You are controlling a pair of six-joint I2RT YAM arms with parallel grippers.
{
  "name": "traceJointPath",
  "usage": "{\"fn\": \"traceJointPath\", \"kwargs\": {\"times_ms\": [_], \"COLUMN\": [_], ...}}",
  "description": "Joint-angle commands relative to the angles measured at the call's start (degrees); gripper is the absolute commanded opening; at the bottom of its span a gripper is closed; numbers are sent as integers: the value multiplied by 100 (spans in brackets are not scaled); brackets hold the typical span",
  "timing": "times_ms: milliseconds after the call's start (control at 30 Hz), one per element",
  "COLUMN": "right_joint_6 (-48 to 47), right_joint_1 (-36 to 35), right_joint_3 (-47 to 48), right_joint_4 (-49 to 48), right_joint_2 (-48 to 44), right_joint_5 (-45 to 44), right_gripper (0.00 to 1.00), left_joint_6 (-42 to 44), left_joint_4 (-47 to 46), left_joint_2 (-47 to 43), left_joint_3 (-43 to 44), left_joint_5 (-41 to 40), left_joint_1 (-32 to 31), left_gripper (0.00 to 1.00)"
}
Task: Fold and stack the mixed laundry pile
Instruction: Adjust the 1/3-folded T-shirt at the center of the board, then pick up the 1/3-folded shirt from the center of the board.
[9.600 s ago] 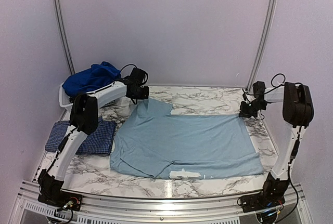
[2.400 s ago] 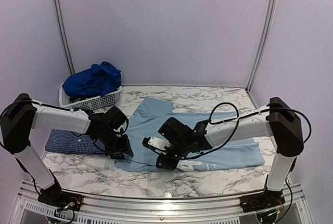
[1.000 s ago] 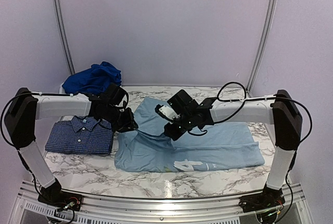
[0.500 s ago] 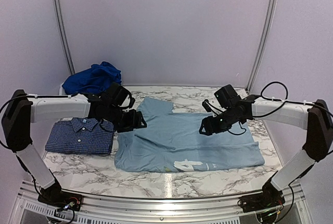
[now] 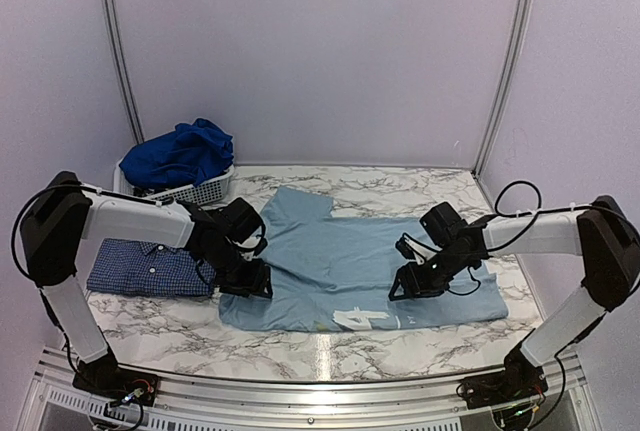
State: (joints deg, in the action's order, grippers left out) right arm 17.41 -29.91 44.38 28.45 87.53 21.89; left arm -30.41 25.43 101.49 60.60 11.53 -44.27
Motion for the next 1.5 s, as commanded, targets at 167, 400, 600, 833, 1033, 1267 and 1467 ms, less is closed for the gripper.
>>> {"fn": "traceJointPath", "kwargs": {"times_ms": [167, 400, 600, 833, 1033, 1267, 1467], "right_joint_6": [669, -439, -888, -1093, -1231, -1374, -1512], "right_joint_1": [-356, 1499, 2693, 3574, 3738, 3738, 3738], "right_joint_3": [-586, 855, 1880, 2514, 2676, 2760, 2994], "right_joint_4": [421, 724, 555, 483, 313, 105, 122], "right_joint_2": [-607, -631, 306, 1141, 1691, 2169, 2546], "right_joint_5": [1007, 345, -592, -1448, -1541, -1564, -1800], "right_gripper": [62, 66, 60, 54, 48, 44, 39], "left_joint_6": [904, 1324, 1631, 1444, 1327, 1270, 1264], "left_joint_4": [965, 1032, 1061, 1082, 1087, 1080, 1089], "left_joint_2": [-599, 32, 1291, 2429, 2904, 3209, 3500], "left_joint_3": [-226, 1984, 3890, 5205, 5412, 5544, 5689], "left_joint_5": [-57, -182, -387, -468, -688, -734, -758], "left_joint_1": [-27, 836, 1392, 1663, 1722, 1825, 1872], "left_gripper": [63, 84, 89, 88, 84, 83, 81]}}
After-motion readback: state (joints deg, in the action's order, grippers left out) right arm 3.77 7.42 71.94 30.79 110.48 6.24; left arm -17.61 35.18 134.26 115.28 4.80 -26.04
